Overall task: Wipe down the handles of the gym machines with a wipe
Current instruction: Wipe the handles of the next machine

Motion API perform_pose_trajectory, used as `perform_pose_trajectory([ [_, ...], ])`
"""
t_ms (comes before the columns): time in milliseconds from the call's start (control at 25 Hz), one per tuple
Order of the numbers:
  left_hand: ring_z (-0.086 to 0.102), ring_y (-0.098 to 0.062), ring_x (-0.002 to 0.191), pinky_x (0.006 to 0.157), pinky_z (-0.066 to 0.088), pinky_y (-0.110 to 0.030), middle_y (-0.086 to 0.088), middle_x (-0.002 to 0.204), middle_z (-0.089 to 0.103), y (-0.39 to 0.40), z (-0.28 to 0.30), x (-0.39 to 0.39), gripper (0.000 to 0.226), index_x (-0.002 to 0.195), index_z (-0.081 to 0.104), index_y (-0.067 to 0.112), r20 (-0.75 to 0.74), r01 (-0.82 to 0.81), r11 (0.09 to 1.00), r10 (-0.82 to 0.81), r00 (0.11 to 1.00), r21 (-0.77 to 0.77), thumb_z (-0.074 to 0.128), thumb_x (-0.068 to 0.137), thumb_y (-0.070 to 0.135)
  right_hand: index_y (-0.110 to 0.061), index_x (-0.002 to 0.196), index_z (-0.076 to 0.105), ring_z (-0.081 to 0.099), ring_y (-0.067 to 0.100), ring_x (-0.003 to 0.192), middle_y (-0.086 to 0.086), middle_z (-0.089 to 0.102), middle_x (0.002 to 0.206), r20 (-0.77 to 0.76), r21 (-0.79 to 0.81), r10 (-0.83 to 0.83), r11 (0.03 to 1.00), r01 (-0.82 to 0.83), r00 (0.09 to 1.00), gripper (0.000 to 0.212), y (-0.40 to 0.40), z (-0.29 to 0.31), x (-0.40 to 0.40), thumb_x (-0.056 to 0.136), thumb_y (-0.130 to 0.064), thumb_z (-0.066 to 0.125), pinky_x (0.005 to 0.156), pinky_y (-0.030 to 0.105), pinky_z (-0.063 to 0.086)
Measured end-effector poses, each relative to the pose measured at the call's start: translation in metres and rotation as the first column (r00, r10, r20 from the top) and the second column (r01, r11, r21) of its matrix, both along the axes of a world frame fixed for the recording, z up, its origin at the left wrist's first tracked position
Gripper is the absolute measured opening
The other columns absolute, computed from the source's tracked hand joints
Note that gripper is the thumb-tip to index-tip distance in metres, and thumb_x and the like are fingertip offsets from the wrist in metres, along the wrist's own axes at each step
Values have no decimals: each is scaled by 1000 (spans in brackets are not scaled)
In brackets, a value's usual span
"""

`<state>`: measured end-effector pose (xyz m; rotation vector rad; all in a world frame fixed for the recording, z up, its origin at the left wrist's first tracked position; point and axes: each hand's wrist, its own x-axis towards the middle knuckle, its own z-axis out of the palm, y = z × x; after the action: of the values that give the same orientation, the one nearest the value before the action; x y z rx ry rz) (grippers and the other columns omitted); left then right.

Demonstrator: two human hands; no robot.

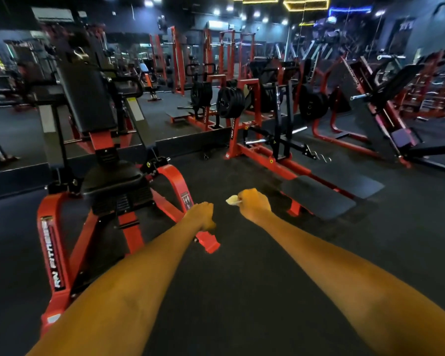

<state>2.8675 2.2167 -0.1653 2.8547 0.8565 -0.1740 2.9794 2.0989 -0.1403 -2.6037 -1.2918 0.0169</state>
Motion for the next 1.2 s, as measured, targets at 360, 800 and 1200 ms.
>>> perform_pose_trajectory([
  [360,49,-34,120,99,39,-39,-17,131,49,175,-8,196,51,124,46,1,-3,-83,997,83,997,13,63,85,29,-8,111,63,63,28,97,11,66,105,40,-58,133,990,-131,990,24,188,9,206,90,-8,53,77,33,49],
  [800,45,-31,126,101,41,-40,-12,141,42,448,2,431,65,138,38,7,27,-206,978,207,978,-31,65,85,32,-8,112,62,63,26,98,10,65,106,-5,-3,193,981,-193,981,24,452,11,435,89,-7,54,80,34,51],
  [1200,45,-28,125,102,42,-38,-11,140,43,636,-5,623,61,137,40,11,47,-296,954,299,953,-51,66,85,31,-8,107,64,63,25,97,9,66,102,8,6,263,965,-263,965,19,659,4,653,91,-14,55,82,34,52],
])
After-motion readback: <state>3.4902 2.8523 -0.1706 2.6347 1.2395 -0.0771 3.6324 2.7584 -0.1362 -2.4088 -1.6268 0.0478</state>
